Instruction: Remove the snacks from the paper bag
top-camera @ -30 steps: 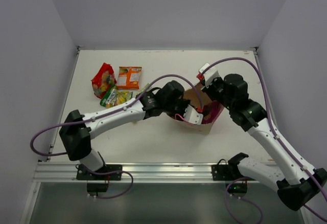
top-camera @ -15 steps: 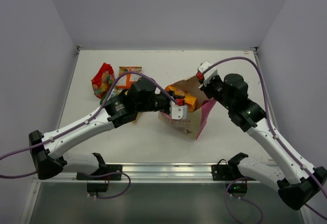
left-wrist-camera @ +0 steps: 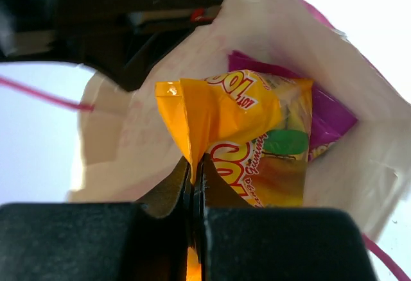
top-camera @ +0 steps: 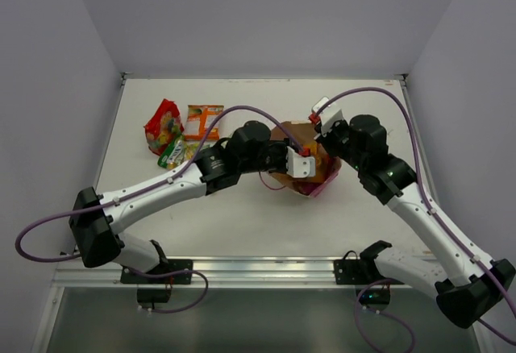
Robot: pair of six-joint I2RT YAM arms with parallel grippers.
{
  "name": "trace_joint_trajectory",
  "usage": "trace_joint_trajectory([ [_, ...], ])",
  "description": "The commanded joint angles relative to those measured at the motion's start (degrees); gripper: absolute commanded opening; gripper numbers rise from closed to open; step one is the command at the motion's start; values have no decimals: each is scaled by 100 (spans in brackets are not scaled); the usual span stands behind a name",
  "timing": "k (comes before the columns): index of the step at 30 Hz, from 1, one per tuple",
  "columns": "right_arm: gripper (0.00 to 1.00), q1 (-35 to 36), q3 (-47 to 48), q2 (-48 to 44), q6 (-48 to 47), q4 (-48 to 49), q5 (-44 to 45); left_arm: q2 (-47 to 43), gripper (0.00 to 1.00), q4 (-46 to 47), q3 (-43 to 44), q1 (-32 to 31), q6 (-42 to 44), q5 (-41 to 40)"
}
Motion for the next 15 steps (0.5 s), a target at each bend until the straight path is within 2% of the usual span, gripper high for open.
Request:
trace_joint_trajectory([
  [1,0,0,-22,-182,33,500,387,-333,0,1305,793,22,-146,-757],
  [5,0,-35,-128,-155,16,588,731,-727,0,1595,1382,22,-487,-1434],
  [11,0,-35,-84,-111,130,605,941,-1229,0,2175,1639,22,-875,-2435],
  [15,0,-53,-67,-199,156,605,1284,-1300,0,2098,1481,283,-945,-3962],
])
